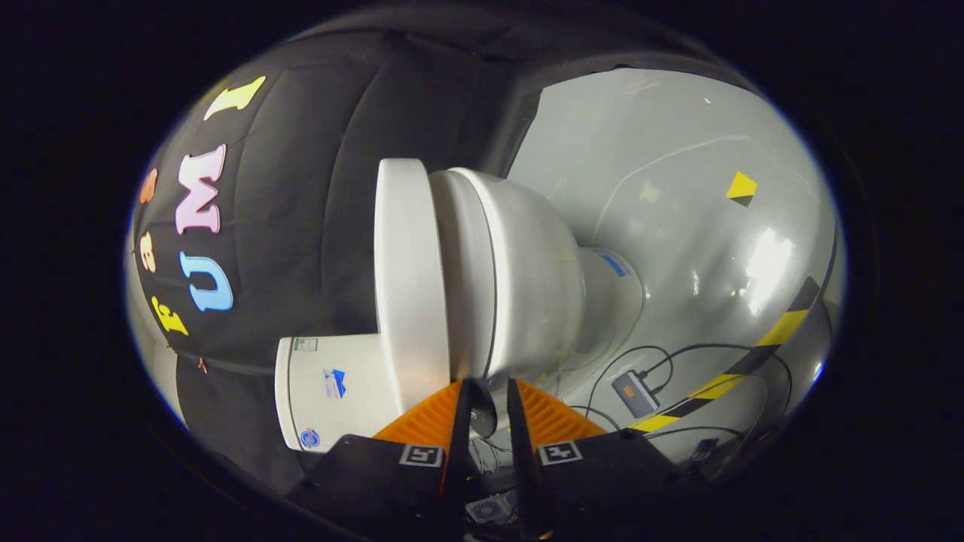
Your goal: Open the toilet lid.
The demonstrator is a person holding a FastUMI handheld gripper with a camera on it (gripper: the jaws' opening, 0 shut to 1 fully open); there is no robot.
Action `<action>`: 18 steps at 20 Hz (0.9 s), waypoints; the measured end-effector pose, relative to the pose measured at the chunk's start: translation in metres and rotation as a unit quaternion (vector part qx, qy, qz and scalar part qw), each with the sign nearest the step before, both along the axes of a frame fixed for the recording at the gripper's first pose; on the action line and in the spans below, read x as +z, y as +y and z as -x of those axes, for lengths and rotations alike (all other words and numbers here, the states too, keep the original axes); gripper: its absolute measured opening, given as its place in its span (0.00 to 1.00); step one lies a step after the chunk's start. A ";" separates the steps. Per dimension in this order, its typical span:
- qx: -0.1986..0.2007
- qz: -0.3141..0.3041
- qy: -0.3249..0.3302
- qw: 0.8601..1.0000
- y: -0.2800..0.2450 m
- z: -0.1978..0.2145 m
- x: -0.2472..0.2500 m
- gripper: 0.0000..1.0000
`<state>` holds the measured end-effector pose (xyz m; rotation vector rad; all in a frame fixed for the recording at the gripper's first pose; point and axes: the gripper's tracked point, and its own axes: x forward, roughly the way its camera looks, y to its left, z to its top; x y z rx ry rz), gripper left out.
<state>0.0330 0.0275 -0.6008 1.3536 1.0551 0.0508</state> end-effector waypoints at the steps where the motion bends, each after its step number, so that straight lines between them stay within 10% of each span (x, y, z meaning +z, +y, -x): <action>1: 0.009 -0.001 -0.002 1.000 0.004 0.001 0.000 0.31; 4: 0.051 0.000 -0.026 0.998 -0.002 0.007 0.006 0.31; 6: 0.030 -0.005 -0.021 0.999 0.008 -0.002 0.000 0.12; 18: 0.056 0.093 -0.042 0.993 0.012 -0.005 0.036 0.08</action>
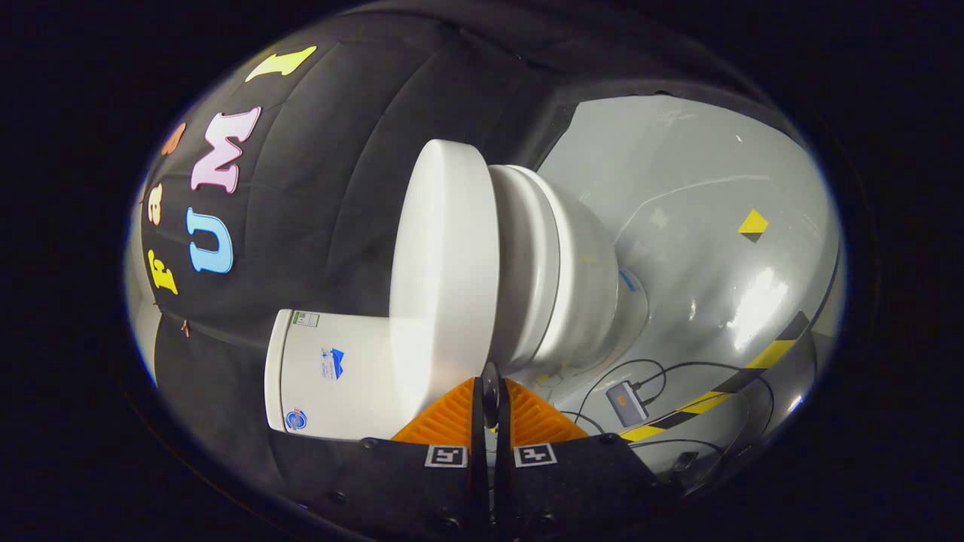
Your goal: Open the toilet lid.
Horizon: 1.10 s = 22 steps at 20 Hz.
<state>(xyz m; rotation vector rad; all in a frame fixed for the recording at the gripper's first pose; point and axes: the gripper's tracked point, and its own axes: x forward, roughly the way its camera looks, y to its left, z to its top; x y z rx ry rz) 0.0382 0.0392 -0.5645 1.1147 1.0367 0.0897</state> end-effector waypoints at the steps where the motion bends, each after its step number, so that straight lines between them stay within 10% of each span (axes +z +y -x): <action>1: 0.001 0.012 -0.002 1.000 0.000 -0.001 0.007 0.08; 22: -0.002 0.296 -0.081 0.952 0.087 -0.021 0.178 0.07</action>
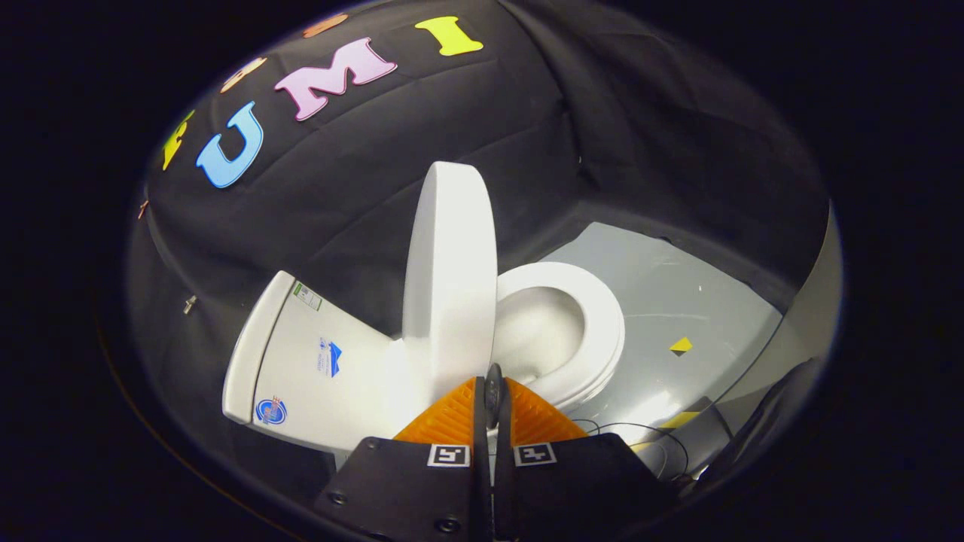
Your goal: Open the toilet lid.
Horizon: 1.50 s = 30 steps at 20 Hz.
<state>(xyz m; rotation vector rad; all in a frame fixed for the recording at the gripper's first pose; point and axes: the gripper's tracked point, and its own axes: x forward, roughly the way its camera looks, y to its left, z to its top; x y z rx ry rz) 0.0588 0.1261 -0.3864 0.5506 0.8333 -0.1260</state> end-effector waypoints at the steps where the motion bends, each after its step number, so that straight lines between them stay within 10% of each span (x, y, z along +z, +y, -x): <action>1: 0.002 0.012 -0.006 1.000 0.006 0.000 0.004 0.07; 30: 0.132 0.268 -0.164 0.940 0.210 -0.003 0.085 0.08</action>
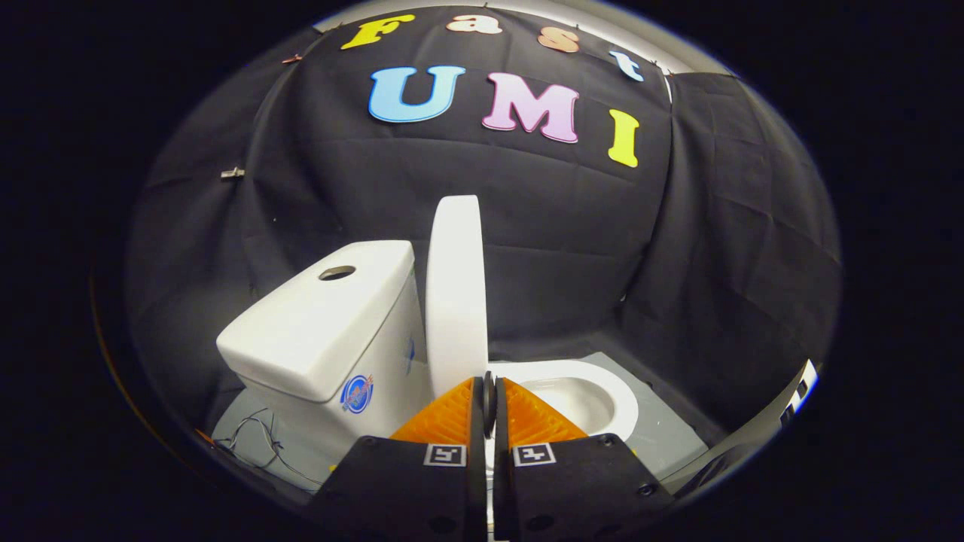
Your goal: Open the toilet lid.
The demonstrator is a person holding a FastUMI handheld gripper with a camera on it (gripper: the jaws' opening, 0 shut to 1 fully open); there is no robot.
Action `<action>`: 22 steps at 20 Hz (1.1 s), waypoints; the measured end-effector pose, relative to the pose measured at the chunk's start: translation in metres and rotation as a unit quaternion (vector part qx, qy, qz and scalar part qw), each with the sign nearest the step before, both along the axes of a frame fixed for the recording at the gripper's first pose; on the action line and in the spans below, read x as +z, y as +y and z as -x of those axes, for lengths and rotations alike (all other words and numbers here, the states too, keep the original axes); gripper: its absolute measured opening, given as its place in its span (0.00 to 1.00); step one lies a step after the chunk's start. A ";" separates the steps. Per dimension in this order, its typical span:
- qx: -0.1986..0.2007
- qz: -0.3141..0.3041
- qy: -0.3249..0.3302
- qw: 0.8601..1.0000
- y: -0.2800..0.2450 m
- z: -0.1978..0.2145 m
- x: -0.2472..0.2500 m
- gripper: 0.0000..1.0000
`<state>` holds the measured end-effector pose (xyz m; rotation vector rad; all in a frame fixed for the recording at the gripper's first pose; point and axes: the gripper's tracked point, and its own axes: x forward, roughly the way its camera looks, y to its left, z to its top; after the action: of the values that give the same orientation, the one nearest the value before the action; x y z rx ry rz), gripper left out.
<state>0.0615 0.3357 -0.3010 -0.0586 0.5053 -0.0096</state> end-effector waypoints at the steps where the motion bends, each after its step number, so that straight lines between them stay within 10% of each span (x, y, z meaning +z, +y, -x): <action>1: 0.006 0.006 -0.004 1.000 0.007 0.001 0.000 0.09; 22: 0.060 0.056 -0.028 0.996 0.054 0.008 -0.008 0.25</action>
<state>0.0530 0.3900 -0.3091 -0.1970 0.4438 0.0780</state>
